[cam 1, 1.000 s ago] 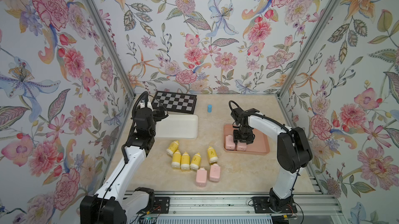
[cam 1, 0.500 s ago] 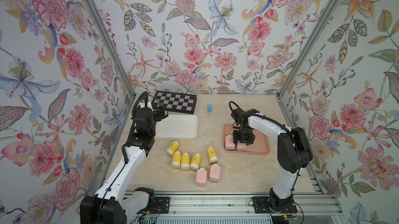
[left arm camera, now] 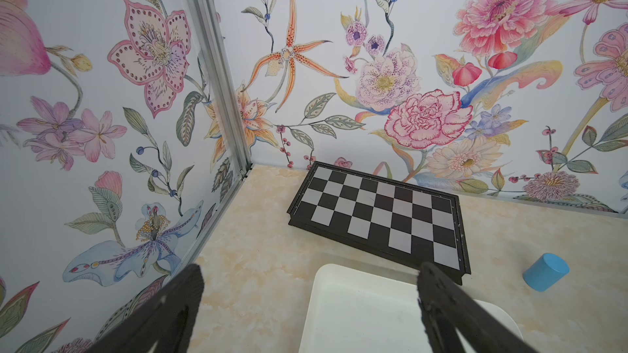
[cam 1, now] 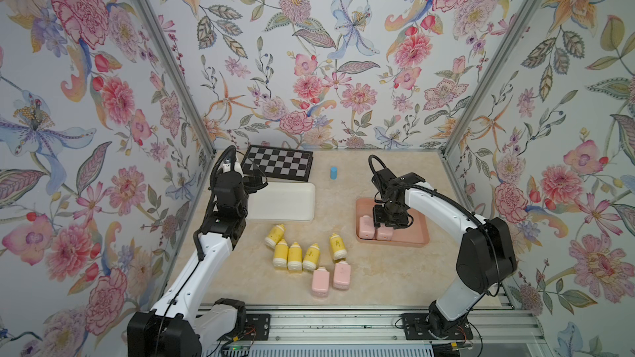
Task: Place the pencil sharpeners by color into the storage box
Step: Place the pencil sharpener in the storage box, then pick up the pencil sharpener from the center of the board.
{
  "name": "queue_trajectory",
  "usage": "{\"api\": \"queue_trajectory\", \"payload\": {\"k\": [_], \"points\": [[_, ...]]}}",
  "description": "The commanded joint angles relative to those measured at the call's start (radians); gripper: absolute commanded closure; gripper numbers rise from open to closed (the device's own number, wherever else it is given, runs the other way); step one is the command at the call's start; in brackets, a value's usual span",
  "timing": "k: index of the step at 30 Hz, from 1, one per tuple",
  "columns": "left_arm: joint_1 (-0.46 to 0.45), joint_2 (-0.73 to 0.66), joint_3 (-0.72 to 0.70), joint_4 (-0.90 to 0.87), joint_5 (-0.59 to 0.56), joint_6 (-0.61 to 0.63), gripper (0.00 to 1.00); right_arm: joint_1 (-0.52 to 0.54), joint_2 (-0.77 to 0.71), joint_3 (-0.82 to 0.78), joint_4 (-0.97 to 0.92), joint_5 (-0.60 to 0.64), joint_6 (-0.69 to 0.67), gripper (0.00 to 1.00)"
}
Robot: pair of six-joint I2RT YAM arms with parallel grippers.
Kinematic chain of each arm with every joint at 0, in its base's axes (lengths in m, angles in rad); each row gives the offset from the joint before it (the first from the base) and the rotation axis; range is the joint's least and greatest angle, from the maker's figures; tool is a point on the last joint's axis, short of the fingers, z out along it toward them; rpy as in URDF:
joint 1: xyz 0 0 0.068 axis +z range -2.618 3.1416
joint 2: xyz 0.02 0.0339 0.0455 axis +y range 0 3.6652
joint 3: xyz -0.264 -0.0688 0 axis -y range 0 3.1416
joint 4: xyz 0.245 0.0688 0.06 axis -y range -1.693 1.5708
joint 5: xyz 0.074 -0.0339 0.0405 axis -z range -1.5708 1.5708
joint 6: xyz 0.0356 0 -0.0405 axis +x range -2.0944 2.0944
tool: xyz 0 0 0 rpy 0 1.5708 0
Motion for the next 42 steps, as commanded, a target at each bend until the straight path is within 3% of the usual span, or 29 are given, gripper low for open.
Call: {"api": "queue_trajectory", "payload": {"k": [1,6,13,18,22,42], "points": [[-0.008,-0.016,-0.018,0.03,-0.022,0.017,0.01,0.045,-0.074,-0.004,-0.084,0.022,0.038,0.35],[-0.008,-0.011,-0.021,0.031,-0.029,0.02,0.01,0.149,-0.171,-0.005,-0.141,0.041,0.118,0.34],[-0.007,-0.011,-0.024,0.032,-0.034,0.021,0.01,0.414,-0.274,-0.035,-0.167,0.063,0.362,0.34],[-0.007,-0.017,-0.027,0.034,-0.038,0.023,0.01,0.624,-0.237,-0.039,-0.166,0.086,0.54,0.32],[-0.008,-0.026,-0.027,0.035,-0.042,0.025,0.01,0.716,-0.174,-0.04,-0.15,0.08,0.623,0.27],[-0.021,-0.023,-0.031,0.038,-0.05,0.035,0.01,0.718,-0.04,-0.06,-0.01,-0.016,0.597,0.19]]}}
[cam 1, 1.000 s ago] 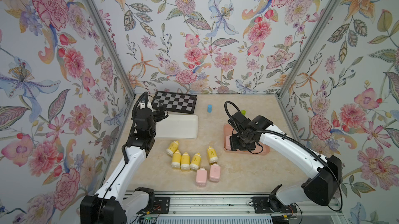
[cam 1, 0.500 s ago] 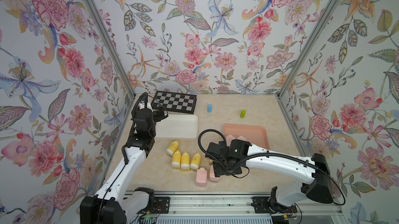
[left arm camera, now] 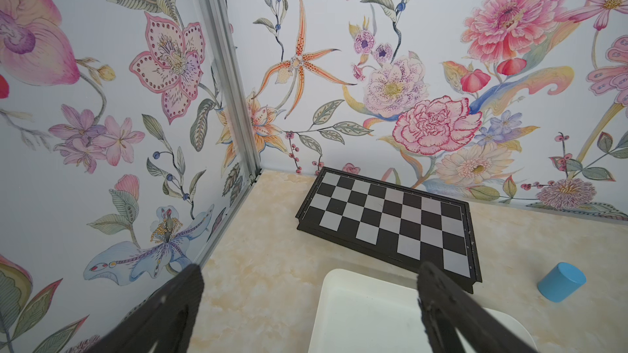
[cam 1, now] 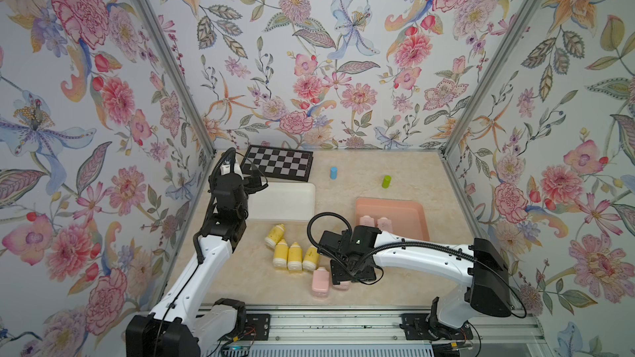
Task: Place the pencil sharpeners by color into the storage box
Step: Pick up the pencil sharpener from the center of the board.
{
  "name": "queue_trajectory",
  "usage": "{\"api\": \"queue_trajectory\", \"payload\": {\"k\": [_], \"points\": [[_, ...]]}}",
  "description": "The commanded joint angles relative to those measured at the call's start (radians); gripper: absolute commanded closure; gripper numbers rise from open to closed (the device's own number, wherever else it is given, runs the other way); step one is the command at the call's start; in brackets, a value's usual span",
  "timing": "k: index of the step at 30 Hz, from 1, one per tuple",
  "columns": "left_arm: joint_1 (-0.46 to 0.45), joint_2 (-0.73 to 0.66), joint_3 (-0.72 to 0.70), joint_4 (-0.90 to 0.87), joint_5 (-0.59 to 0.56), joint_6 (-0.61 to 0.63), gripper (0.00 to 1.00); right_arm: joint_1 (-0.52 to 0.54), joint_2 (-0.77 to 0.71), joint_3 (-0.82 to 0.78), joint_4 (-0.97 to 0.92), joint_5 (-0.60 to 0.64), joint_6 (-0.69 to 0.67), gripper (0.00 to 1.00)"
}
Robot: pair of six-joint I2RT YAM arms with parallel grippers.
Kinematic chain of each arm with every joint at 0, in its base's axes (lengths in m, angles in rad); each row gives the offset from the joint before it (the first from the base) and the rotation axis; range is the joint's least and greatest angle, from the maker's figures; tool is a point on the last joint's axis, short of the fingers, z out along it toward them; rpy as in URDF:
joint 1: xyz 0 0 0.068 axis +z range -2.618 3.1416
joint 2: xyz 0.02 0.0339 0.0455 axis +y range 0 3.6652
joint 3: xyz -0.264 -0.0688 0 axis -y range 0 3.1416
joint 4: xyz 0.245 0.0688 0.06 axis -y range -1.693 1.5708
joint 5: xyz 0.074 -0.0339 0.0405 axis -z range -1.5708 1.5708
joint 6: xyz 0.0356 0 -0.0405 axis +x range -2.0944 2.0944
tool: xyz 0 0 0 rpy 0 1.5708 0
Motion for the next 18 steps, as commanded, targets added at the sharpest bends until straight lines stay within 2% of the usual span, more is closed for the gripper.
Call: {"api": "queue_trajectory", "payload": {"k": [1,18], "points": [[-0.01,-0.003,-0.012,0.016,-0.005,0.016,0.01,-0.008,0.012,0.017,-0.003,-0.015,0.002,0.19],[-0.014,-0.004,-0.013,0.018,-0.006,0.017,0.01,-0.017,0.073,0.038,0.012,-0.058,-0.044,0.16]]}}
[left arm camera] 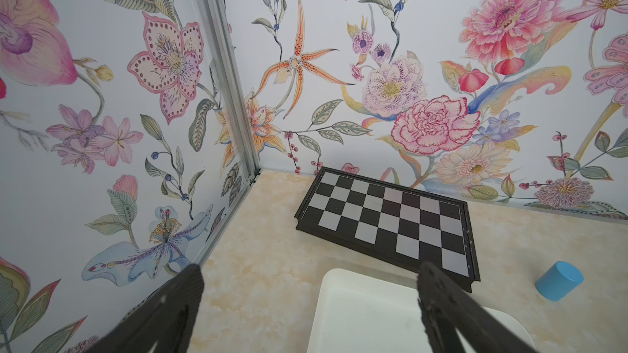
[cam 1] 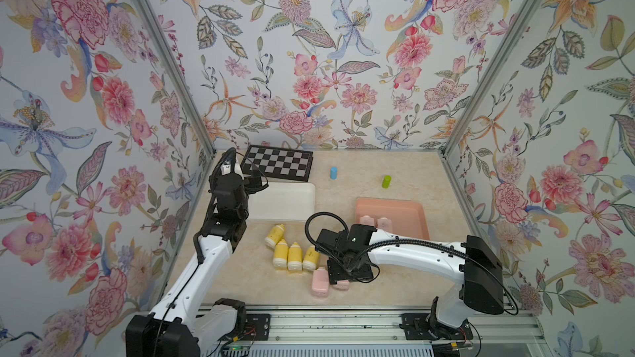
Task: Place the pencil sharpeners by color into the storage box
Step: Pick up the pencil sharpener from the center of the board.
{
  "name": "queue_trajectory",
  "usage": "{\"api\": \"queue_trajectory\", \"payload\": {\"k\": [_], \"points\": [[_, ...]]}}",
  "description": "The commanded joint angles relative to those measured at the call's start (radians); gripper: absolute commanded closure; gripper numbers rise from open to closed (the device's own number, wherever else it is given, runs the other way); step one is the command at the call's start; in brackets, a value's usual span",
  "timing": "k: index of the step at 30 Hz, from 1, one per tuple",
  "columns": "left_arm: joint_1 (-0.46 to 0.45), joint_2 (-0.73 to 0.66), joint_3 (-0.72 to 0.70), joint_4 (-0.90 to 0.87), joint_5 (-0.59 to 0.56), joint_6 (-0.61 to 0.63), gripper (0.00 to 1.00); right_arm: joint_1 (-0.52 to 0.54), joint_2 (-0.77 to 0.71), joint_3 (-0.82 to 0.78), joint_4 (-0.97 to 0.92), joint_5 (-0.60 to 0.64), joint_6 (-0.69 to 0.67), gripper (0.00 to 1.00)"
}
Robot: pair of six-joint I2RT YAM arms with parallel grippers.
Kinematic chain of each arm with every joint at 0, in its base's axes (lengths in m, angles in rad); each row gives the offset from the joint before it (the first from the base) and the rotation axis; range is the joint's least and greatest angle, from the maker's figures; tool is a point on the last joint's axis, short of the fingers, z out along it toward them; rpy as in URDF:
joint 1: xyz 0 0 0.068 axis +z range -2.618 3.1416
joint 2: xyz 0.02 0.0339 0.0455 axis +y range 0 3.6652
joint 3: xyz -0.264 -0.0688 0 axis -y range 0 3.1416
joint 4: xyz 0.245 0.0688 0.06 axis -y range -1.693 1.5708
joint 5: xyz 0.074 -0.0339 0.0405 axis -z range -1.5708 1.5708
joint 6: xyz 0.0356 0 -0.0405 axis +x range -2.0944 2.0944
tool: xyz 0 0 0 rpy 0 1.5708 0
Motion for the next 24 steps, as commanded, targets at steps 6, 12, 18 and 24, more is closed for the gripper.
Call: {"api": "queue_trajectory", "payload": {"k": [6,12,18,24], "points": [[-0.01,-0.007,-0.015,0.019,-0.009,0.017,0.01,-0.003,0.047,0.024,-0.011,-0.01,-0.008,0.15],[-0.009,-0.005,-0.013,0.02,-0.003,0.016,0.01,-0.024,0.066,0.038,-0.009,0.009,-0.014,0.16],[-0.01,-0.003,-0.013,0.019,0.0,0.014,0.01,-0.041,0.099,0.059,0.0,0.008,-0.039,0.18],[-0.012,0.004,-0.015,0.019,-0.004,0.017,0.01,-0.049,0.129,0.054,0.016,0.001,-0.057,0.23]]}}
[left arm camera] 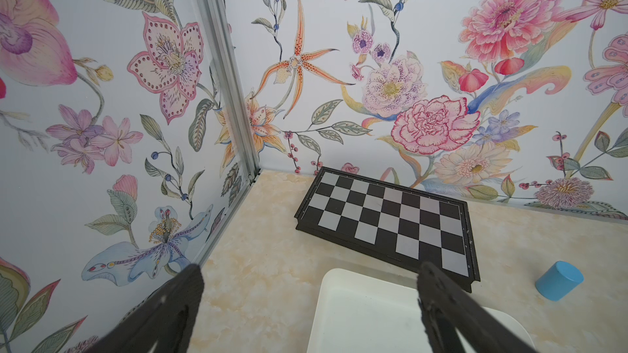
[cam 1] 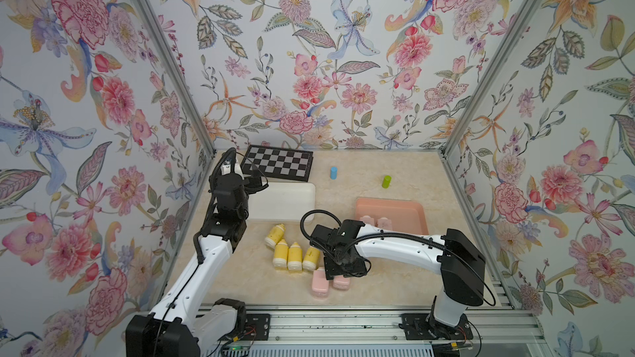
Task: Place the pencil sharpeners by color into the storage box
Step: Pick up the pencil sharpener from the center of the board.
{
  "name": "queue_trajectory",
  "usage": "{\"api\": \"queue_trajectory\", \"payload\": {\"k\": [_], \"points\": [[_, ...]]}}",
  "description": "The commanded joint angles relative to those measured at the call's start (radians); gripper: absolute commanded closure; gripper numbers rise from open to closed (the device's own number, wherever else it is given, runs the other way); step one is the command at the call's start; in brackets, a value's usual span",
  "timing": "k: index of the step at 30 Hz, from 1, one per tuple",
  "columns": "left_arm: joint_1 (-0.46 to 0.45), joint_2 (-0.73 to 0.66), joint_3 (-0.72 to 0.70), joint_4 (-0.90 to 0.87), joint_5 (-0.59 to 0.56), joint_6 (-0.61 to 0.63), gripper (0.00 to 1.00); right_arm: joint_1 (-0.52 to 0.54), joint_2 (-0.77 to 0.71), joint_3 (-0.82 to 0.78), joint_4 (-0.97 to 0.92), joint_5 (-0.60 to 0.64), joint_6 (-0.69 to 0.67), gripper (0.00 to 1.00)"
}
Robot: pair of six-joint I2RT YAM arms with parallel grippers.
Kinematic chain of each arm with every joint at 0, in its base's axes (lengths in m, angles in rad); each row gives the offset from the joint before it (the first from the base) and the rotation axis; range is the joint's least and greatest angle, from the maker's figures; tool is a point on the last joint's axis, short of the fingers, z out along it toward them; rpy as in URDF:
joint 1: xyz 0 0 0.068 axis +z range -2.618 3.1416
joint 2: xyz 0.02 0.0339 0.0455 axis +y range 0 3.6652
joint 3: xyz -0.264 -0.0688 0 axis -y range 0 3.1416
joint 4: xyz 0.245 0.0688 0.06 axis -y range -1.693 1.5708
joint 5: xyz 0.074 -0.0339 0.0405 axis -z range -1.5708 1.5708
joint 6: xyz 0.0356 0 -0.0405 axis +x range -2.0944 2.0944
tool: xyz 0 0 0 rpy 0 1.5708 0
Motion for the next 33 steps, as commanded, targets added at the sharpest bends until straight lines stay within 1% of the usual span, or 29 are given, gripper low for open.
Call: {"api": "queue_trajectory", "payload": {"k": [1,7,13,21,26,33], "points": [[-0.012,0.004,-0.015,0.019,-0.005,0.017,0.01,-0.004,0.011,0.006,0.006,0.002,-0.009,0.24],[-0.012,0.011,-0.015,0.019,-0.009,0.017,0.0,-0.014,0.011,-0.053,0.061,-0.022,-0.01,0.31],[-0.014,0.016,-0.017,0.018,-0.017,0.022,0.01,-0.018,0.013,-0.093,0.104,-0.044,-0.015,0.37],[-0.019,0.02,-0.015,0.016,-0.024,0.026,0.01,-0.018,-0.013,-0.111,0.112,-0.048,-0.024,0.51],[-0.022,0.019,-0.015,0.017,-0.03,0.029,0.01,-0.019,-0.063,-0.132,0.111,-0.062,-0.027,0.54],[-0.024,0.012,-0.015,0.016,-0.041,0.029,0.01,-0.029,-0.16,-0.163,0.077,-0.074,-0.045,0.55]]}}
